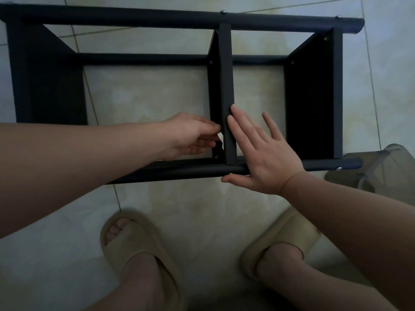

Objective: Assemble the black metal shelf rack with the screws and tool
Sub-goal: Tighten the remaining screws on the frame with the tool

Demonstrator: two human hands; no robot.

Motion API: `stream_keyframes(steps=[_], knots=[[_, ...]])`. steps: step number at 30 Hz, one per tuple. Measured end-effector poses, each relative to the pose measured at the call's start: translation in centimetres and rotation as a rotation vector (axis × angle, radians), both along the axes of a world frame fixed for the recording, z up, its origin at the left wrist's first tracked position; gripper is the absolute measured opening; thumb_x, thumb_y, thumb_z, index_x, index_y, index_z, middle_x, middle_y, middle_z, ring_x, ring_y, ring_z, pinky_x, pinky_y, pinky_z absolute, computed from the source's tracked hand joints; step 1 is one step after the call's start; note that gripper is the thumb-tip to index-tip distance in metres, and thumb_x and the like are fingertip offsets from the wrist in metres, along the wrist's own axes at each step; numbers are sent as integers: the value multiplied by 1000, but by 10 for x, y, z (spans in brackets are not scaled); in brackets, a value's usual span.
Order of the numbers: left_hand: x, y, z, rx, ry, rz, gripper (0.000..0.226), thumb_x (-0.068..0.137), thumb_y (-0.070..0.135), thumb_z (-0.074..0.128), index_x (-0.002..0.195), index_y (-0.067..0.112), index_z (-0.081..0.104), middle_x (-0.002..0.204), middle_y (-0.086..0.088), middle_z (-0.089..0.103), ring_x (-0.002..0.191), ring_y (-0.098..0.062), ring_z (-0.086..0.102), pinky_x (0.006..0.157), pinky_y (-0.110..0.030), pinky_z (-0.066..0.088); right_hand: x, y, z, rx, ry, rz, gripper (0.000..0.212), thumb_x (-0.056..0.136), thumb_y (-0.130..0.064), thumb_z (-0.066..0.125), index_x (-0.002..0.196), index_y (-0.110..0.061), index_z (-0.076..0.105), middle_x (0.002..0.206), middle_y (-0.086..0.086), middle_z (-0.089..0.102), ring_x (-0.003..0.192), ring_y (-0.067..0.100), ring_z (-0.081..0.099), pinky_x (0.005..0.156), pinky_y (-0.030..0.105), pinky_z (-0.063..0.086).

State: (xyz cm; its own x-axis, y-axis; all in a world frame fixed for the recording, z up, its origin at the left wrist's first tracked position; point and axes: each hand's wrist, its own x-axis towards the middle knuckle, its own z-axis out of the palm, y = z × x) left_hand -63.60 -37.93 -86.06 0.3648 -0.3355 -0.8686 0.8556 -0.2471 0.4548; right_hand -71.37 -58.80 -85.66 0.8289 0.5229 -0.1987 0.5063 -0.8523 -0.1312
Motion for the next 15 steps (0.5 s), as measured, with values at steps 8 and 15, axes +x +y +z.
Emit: stream_keyframes(steps=[8,15], knots=[[0,5,1,-4,2,-54,10,95,25,65,104,22,70,91,5,75,81,-9,68,74,-27,50,1,-1,0,7,-16,38,108,92,-81,35,161,-1,14,170,16,6,157,26,12,123,62,15],[-1,9,1,-44,19,-45,11,96,21,64,105,19,68,91,4,76,74,-5,68,69,-23,50,2,-3,-2,69,-21,86,102,95,-77,38,160,-1,18,170,14,10,157,28,11,123,60,17]])
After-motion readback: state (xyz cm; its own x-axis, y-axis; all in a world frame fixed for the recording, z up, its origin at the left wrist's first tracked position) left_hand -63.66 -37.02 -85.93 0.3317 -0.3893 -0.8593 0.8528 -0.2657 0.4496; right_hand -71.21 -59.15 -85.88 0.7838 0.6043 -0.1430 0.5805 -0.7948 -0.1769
